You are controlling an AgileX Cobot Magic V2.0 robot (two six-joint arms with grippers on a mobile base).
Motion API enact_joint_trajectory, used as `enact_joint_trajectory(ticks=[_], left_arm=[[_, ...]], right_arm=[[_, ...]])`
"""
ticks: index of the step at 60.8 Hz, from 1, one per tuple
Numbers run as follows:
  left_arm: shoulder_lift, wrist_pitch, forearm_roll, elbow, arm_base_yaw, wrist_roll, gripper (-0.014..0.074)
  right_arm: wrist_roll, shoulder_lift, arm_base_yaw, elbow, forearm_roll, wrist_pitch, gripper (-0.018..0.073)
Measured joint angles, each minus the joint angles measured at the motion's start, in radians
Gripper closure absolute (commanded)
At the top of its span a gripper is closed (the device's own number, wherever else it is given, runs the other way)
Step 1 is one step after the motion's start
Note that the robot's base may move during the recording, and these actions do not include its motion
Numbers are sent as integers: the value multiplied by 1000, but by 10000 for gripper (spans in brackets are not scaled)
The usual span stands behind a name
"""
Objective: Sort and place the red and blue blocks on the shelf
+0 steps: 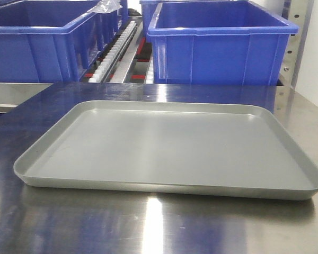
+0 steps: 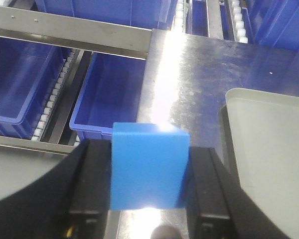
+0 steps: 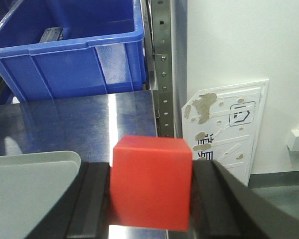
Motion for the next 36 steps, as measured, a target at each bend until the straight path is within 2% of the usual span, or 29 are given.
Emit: enact_joint_trajectory(ticks=[36], left_arm=[[0,-1,0,0,0,0,474]], right_arm=[[0,0,0,0,0,0,502]])
